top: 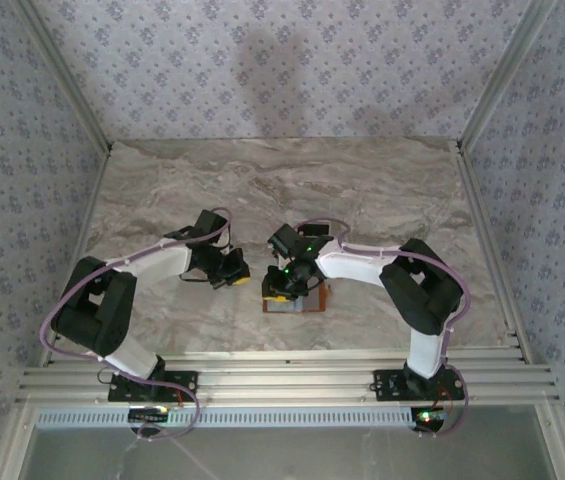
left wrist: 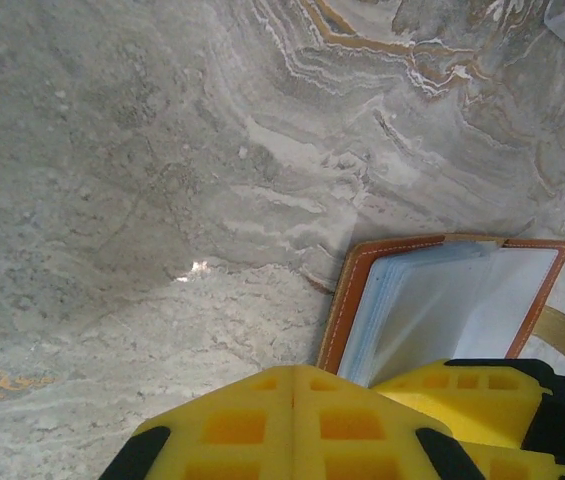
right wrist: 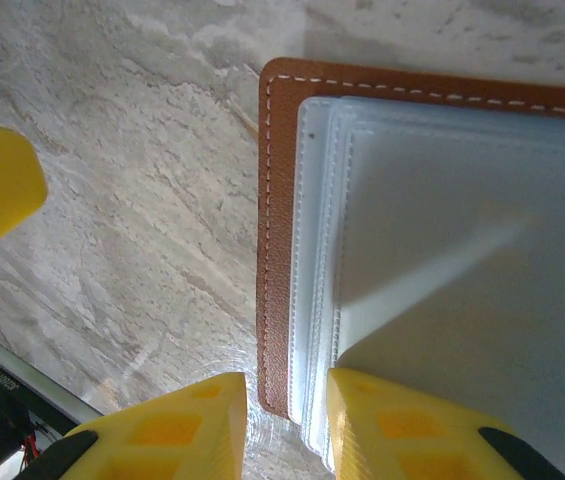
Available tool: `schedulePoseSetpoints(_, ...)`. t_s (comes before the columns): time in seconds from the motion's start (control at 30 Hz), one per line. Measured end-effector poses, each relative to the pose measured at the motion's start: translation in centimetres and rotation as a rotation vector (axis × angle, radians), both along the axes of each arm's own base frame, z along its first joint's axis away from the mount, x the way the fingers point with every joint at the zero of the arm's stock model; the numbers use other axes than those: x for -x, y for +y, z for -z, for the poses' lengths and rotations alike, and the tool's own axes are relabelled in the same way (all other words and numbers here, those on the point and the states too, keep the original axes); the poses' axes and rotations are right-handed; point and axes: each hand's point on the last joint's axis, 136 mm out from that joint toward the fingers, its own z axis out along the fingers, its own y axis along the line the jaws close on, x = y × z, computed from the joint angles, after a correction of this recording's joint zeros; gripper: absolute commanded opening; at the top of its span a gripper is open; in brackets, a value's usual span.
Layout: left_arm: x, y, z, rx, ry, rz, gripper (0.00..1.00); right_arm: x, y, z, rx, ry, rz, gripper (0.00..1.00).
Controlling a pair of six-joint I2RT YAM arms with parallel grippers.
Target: Take the credit cards out of the card holder
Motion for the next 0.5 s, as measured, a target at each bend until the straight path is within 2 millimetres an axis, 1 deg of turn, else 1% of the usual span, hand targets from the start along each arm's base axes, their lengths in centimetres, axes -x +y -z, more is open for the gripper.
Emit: schedulePoseSetpoints(0.5,0.06,-0.10,-0.06,0.006,0.002,0.003,0.06,-0.03,-0.56,-0.17,0.026,-0.014,0.006,0.33)
